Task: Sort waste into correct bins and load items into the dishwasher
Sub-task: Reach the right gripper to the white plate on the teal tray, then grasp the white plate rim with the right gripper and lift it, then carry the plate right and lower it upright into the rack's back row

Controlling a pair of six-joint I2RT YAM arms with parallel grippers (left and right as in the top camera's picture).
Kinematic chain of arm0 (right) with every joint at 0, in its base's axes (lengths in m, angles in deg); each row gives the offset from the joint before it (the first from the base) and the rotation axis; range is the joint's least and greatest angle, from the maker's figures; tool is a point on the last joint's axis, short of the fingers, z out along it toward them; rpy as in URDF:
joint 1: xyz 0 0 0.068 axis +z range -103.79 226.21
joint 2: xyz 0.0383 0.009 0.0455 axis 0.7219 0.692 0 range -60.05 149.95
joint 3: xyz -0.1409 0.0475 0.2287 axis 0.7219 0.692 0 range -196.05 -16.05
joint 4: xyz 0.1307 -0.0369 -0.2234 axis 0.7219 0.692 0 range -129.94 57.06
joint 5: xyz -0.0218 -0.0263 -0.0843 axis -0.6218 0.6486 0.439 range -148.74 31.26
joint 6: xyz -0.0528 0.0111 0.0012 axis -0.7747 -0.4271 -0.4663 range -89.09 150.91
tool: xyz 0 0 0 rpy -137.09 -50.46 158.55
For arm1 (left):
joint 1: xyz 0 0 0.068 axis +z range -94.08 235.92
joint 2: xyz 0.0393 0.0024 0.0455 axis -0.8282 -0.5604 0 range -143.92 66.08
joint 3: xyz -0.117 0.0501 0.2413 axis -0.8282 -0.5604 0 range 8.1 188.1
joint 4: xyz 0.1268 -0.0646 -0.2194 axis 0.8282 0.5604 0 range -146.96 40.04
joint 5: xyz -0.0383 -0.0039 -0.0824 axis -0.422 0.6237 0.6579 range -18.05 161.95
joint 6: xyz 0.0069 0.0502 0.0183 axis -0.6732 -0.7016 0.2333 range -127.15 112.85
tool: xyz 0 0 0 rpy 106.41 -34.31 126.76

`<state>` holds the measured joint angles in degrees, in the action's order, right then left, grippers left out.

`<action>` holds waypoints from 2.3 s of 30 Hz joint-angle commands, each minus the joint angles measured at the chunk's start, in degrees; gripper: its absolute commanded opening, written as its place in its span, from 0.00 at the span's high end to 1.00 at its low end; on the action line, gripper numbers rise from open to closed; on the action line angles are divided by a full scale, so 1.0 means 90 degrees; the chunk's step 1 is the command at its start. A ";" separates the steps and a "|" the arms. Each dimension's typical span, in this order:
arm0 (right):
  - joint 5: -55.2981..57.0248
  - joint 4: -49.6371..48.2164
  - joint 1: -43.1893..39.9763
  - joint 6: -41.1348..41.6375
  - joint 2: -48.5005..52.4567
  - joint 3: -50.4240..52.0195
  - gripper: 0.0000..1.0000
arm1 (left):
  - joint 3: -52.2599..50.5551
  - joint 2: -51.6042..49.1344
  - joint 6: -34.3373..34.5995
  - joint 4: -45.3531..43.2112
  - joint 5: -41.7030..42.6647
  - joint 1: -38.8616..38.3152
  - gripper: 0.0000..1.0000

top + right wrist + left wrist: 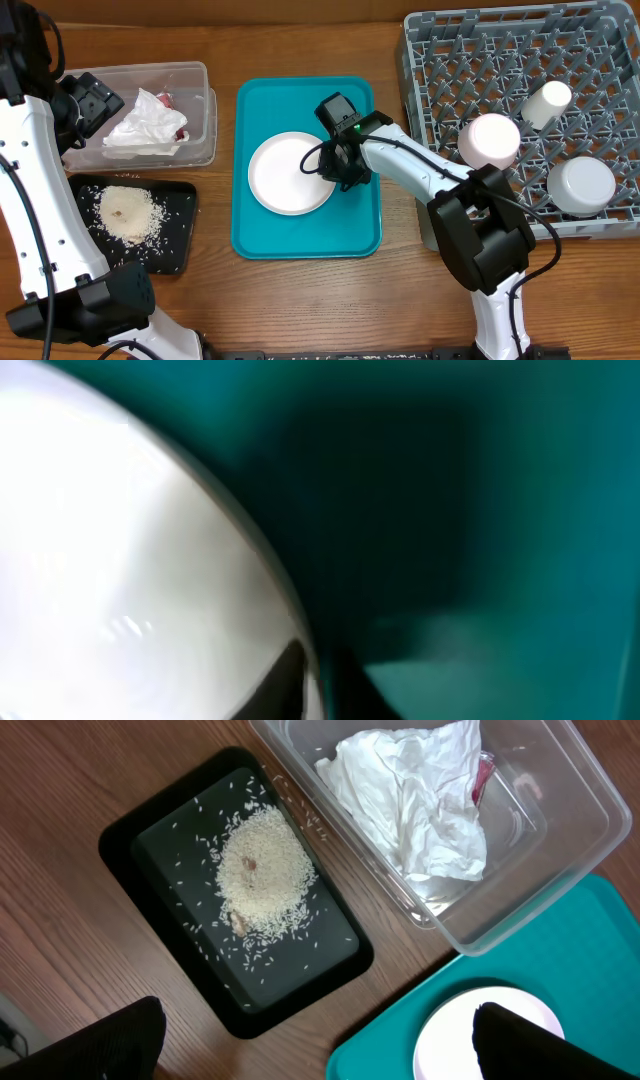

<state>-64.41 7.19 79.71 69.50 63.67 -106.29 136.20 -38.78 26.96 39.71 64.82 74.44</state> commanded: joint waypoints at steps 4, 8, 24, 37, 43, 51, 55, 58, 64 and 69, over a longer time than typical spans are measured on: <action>-0.0163 0.0629 -0.0238 0.0097 0.0073 -0.0542 0.96 | 0.0041 0.0019 -0.0078 0.0015 -0.0036 0.0022 0.00; -0.0160 0.1426 -0.0580 0.0053 -0.0039 -0.1273 0.96 | 0.0041 0.0019 -0.0078 0.0015 -0.0039 0.0022 0.00; 0.3118 0.3956 -0.2446 -0.0500 -0.0794 -0.4143 0.96 | 0.0041 0.0019 -0.0078 0.0015 -0.0039 0.0022 0.00; 0.5812 0.3043 -0.2922 -0.0988 -0.0767 -0.4136 0.96 | 0.0041 0.0019 -0.0078 0.0015 -0.0039 0.0022 0.00; 0.5819 0.1984 -0.2922 -0.1836 -0.0542 -0.3861 0.96 | 0.0041 0.0019 -0.0078 0.0015 -0.0039 0.0022 0.00; 0.5821 0.1095 -0.2922 -0.2647 -0.0270 -0.3592 0.96 | 0.0041 0.0019 -0.0078 0.0015 -0.0039 0.0022 0.00; 0.5819 0.0908 -0.2929 -0.2917 -0.0158 -0.3422 0.96 | 0.0041 0.0019 -0.0078 0.0015 -0.0039 0.0022 0.00; 0.5768 0.0833 -0.2924 -0.2914 -0.0083 -0.3283 0.96 | 0.0041 0.0019 -0.0080 0.0015 -0.0039 0.0022 0.00; 0.5617 0.0821 -0.2883 -0.2914 -0.0015 -0.3145 0.96 | 0.0041 0.0019 -0.0078 0.0015 -0.0039 0.0022 0.00; 0.5598 0.0916 -0.2771 -0.2912 -0.0034 -0.3150 0.96 | 0.0041 0.0019 -0.0078 0.0015 -0.0039 0.0022 0.00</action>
<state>-13.96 15.34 53.78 43.45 63.39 -134.52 136.20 -38.78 26.96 39.71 64.84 74.44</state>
